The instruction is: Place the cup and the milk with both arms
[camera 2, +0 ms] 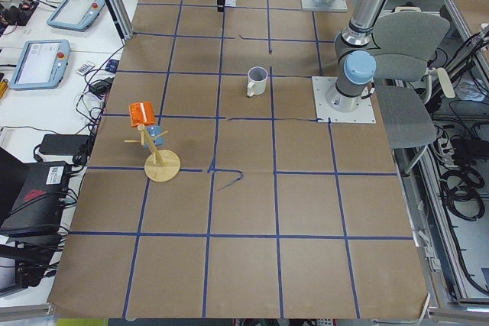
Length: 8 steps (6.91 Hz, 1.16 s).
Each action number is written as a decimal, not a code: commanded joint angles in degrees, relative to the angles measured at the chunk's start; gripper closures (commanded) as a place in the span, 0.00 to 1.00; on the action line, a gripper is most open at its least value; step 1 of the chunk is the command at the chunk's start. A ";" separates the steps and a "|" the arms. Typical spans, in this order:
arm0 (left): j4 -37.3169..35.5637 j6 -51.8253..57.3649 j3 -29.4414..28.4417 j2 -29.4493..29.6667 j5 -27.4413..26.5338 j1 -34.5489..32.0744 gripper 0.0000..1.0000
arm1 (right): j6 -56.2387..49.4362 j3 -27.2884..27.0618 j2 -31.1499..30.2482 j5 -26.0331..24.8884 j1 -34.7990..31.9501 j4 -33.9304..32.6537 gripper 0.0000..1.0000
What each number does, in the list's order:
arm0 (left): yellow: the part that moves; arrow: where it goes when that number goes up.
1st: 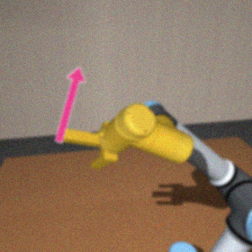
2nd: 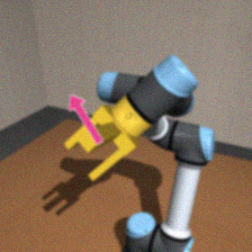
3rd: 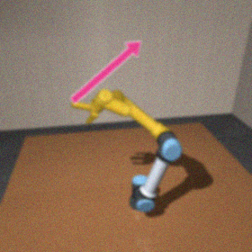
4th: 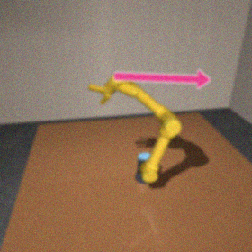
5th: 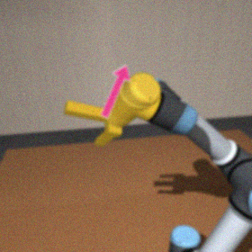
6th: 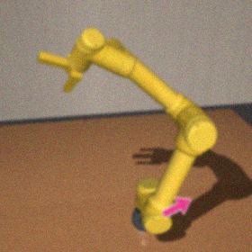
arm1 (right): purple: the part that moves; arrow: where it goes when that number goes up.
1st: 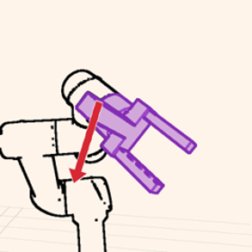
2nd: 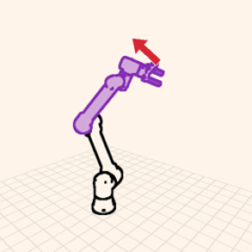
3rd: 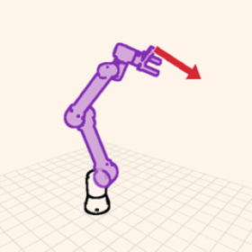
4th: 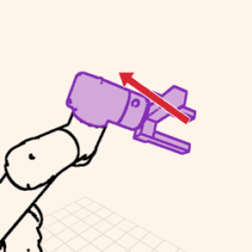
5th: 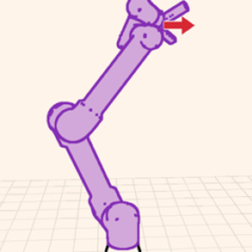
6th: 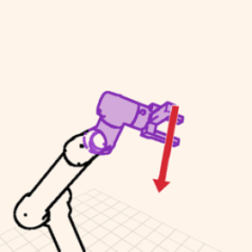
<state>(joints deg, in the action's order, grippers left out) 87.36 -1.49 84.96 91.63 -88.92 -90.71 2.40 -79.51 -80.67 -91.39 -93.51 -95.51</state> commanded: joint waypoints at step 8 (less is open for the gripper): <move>0.70 0.97 5.70 0.04 -0.82 0.71 0.00 | 0.76 0.67 -0.19 0.51 -0.19 -0.20 0.00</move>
<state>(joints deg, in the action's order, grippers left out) 88.05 -0.81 86.78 91.57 -89.45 -90.16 3.16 -78.92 -80.79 -90.88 -93.65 -95.58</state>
